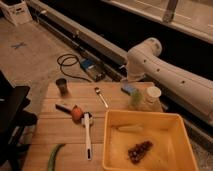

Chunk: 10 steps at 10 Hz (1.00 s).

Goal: Place towel in plastic cup

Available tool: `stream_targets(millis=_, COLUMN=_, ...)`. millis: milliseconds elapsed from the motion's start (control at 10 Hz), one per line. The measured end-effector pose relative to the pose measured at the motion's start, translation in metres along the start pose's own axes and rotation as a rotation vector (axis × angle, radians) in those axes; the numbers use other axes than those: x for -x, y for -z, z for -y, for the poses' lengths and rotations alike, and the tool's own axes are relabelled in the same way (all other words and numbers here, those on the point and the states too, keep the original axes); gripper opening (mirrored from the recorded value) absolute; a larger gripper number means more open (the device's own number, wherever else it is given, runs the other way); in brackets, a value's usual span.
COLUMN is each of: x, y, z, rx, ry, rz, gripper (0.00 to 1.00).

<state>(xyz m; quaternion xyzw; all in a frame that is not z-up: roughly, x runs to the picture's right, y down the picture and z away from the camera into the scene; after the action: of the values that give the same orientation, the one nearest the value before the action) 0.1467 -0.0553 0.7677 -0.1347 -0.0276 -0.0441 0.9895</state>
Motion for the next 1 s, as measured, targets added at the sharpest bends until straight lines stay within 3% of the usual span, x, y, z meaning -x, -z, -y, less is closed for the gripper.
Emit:
stream_targets(millis=200, x=-0.015, y=0.005, z=0.003, rx=-0.040, ry=-0.042, rz=-0.031, gripper=0.00)
stream_targets(millis=500, x=-0.069, y=0.009, z=0.003, rx=-0.098, ry=-0.133, rz=-0.066, gripper=0.00)
stream_targets(millis=800, x=-0.099, y=-0.007, z=-0.001, rx=-0.120, ry=-0.201, rz=-0.042, gripper=0.00)
stream_targets(millis=1000, x=-0.092, y=-0.019, z=-0.001, rx=-0.125, ry=-0.210, rz=-0.012, gripper=0.00)
